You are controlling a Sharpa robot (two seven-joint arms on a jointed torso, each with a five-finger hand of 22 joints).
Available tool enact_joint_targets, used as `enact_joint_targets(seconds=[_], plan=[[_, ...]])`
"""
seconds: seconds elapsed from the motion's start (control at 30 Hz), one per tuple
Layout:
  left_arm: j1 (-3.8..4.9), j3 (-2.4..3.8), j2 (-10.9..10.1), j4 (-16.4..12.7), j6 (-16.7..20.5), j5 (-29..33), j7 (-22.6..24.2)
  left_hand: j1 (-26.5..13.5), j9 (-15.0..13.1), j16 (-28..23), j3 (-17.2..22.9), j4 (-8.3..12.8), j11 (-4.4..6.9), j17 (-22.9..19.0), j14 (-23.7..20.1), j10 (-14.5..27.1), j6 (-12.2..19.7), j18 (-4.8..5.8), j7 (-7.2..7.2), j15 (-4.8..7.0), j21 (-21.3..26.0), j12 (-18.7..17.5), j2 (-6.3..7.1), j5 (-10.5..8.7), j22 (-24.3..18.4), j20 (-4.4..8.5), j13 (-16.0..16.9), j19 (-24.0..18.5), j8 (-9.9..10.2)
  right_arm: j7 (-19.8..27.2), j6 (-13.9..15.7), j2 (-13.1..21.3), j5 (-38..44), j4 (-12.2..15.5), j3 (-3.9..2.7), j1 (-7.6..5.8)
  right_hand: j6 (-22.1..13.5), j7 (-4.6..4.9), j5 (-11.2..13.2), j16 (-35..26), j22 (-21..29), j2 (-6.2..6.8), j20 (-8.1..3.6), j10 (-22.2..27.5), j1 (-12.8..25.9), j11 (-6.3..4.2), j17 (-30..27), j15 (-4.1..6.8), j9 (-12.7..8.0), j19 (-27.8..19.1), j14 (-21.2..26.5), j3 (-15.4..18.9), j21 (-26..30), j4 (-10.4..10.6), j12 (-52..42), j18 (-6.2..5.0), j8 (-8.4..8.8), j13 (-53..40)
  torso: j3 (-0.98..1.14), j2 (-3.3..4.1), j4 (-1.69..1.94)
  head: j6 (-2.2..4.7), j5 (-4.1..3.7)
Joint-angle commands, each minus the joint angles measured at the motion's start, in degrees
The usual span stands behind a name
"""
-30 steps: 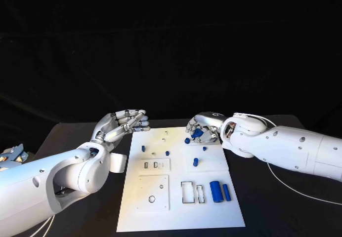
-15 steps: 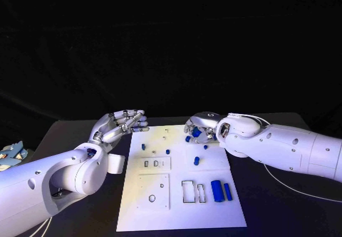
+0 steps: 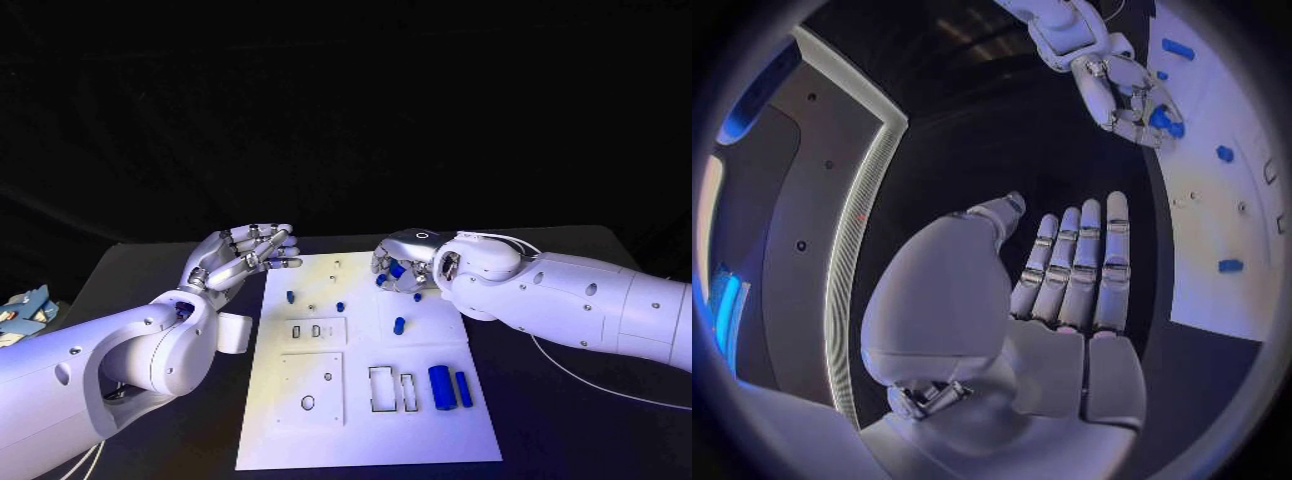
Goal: Assemble the parts on the task board
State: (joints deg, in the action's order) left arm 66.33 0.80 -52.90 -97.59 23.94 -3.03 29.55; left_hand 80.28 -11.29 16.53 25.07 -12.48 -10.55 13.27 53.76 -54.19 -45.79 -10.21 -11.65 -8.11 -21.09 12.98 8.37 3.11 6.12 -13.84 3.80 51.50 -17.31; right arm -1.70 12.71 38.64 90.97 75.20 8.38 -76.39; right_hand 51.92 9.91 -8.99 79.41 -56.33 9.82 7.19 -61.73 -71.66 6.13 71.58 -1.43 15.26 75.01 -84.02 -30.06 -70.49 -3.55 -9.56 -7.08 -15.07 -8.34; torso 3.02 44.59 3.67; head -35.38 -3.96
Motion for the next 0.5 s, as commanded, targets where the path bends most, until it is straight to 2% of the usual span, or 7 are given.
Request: enact_joint_targets(seconds=[0.03, 0.2, 0.3, 0.33, 0.4, 0.5], plan=[[0.08, 0.06, 0.03, -0.22, -1.28, -0.01, 0.24, -0.05, -0.06, -0.09, 0.39, -0.02, -0.06, 0.08, -0.01, -0.29, -0.24, -0.27, -2.07, -0.04, -0.01, -0.25, 0.30, 0.13, -0.08, 0.00, 0.00, 0.18, -0.04, -0.87, -0.78, -0.23, 1.43, -0.12, -0.03, 0.06, 0.58, -0.09, 0.07, 0.29, -0.14, -0.44, -0.13, -0.47, -0.07, -0.10, 0.05, 0.21, 0.17, 0.33, -2.58, -0.49, -0.34, 0.09, -0.45, 1.01, -0.42, -0.11, 0.16, 0.19, 0.01, -0.13, 0.04], [0.08, 0.06, 0.00, -0.20, -1.32, -0.01, 0.23, -0.02, -0.06, -0.10, 0.45, 0.01, -0.05, 0.10, -0.02, -0.30, -0.25, -0.27, -2.07, -0.04, 0.00, -0.30, 0.23, 0.13, -0.09, 0.01, 0.00, 0.19, -0.04, -1.10, -0.29, -0.38, 1.49, -0.19, -0.03, 0.09, 1.12, -0.32, 0.39, 0.67, -0.92, -0.77, -0.24, -0.88, 0.00, -0.31, 0.41, 0.37, 0.51, 0.47, -2.63, -0.96, -0.86, 0.44, -0.99, 1.10, -0.84, -0.27, 0.21, 0.27, 0.00, -0.35, 0.00], [0.08, 0.06, -0.03, -0.17, -1.33, -0.01, 0.21, -0.02, -0.06, -0.10, 0.45, 0.01, -0.05, 0.10, -0.02, -0.30, -0.25, -0.27, -2.07, -0.04, 0.00, -0.30, 0.23, 0.13, -0.09, 0.01, 0.00, 0.19, -0.04, -1.40, 0.62, -0.40, 1.59, -0.23, -0.03, 0.10, 2.00, -0.72, 1.16, 1.04, -1.79, -1.47, -0.44, -1.64, -0.15, -0.68, 0.74, 0.66, 1.04, 0.65, -2.68, -1.70, -1.43, 0.80, -1.76, 1.20, -1.53, -0.55, 0.26, 0.34, -0.03, -0.33, 0.04], [0.08, 0.06, -0.03, -0.16, -1.33, -0.01, 0.21, -0.02, -0.06, -0.10, 0.45, 0.01, -0.05, 0.10, -0.02, -0.30, -0.25, -0.27, -2.07, -0.04, 0.00, -0.30, 0.23, 0.13, -0.09, 0.01, 0.00, 0.19, -0.04, -1.51, 1.03, -0.39, 1.65, -0.24, -0.03, 0.10, 2.45, -0.94, 2.59, 1.16, -2.04, -1.88, -0.59, -2.00, -0.52, -0.90, 0.80, 0.84, 1.36, 0.66, -2.68, -2.32, -1.60, 0.78, -2.14, 1.21, -1.91, -0.72, 0.27, 0.36, -0.04, -0.34, 0.05], [0.08, 0.07, -0.05, -0.15, -1.33, 0.00, 0.20, -0.02, -0.06, -0.10, 0.45, 0.01, -0.05, 0.10, -0.02, -0.30, -0.25, -0.27, -2.07, -0.04, 0.00, -0.30, 0.23, 0.13, -0.09, 0.01, 0.00, 0.19, -0.04, -1.80, 2.54, -0.34, 1.83, -0.19, -0.03, 0.11, 3.89, -1.54, 2.79, 1.41, -2.72, -3.03, -0.91, -2.91, -1.04, -1.42, 1.00, 1.25, 2.30, 0.78, -2.71, -3.38, -2.03, 0.92, -2.96, 1.29, -3.12, -1.11, 0.28, 0.39, -0.03, -0.37, 0.08], [0.08, 0.07, -0.07, -0.12, -1.35, 0.00, 0.19, -0.02, -0.06, -0.10, 0.45, 0.01, -0.05, 0.10, -0.02, -0.30, -0.25, -0.27, -2.07, -0.04, 0.00, -0.30, 0.23, 0.13, -0.09, 0.01, 0.00, 0.19, -0.04, -2.06, 4.83, -0.22, 2.12, -0.02, -0.03, 0.12, 4.57, -1.84, 3.24, 1.73, -3.88, -3.63, -1.30, -3.75, -2.14, -1.87, 1.34, 1.63, 3.40, 1.14, -2.78, -4.49, -2.75, 0.15, -3.83, 1.46, -4.22, -1.61, 0.33, 0.46, -0.01, -0.34, 0.20]])
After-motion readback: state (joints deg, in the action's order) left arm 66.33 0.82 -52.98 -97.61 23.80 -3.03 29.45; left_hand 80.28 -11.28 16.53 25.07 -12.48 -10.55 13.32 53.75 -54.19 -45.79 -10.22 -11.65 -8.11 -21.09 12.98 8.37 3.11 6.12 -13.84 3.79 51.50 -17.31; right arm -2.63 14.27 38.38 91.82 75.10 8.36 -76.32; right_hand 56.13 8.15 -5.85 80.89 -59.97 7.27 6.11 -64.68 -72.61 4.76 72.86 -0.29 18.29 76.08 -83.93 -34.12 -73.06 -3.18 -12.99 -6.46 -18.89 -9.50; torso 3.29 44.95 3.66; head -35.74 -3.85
